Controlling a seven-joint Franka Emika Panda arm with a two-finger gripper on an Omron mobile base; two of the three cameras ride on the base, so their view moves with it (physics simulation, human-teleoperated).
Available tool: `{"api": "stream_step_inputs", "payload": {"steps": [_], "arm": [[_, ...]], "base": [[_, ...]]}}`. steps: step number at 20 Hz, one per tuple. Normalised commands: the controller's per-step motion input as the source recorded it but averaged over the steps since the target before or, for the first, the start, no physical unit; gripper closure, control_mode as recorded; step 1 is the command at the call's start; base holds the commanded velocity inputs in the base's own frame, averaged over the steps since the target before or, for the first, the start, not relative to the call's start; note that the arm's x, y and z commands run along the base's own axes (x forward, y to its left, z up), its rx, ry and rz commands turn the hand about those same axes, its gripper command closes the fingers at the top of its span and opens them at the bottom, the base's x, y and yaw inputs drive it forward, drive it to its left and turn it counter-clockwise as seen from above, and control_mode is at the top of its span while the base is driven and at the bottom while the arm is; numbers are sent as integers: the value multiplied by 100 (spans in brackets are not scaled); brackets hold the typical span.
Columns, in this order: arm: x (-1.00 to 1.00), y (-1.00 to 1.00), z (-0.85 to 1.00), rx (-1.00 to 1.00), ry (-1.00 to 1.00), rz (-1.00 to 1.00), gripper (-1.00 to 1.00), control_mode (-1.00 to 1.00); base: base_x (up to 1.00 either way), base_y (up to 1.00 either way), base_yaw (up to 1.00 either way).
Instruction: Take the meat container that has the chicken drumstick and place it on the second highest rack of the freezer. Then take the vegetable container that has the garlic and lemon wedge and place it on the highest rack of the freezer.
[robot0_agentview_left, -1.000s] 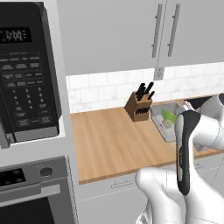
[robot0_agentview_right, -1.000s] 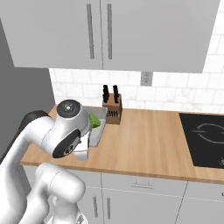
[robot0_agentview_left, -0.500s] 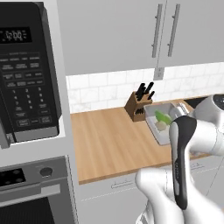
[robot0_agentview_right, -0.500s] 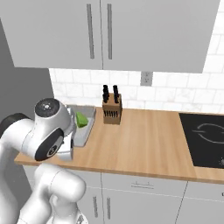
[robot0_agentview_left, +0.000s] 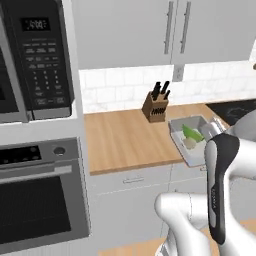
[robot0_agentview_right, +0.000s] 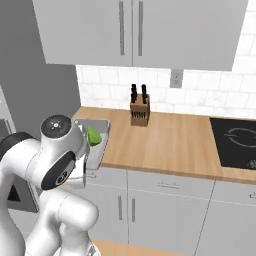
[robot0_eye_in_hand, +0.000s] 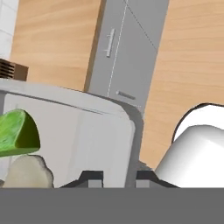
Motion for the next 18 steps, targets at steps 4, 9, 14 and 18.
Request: {"api": "stream_step_inputs", "payload": {"steps": [4,9,14,18], "arm": [[0,0,0,0,0,0,100,100],[0,0,0,0,0,0,100,100],[0,0,0,0,0,0,100,100],[0,0,0,0,0,0,100,100]], "base": [[-57,69,48],[-40,96,58],[-21,100,53],[-5,100,48]]}}
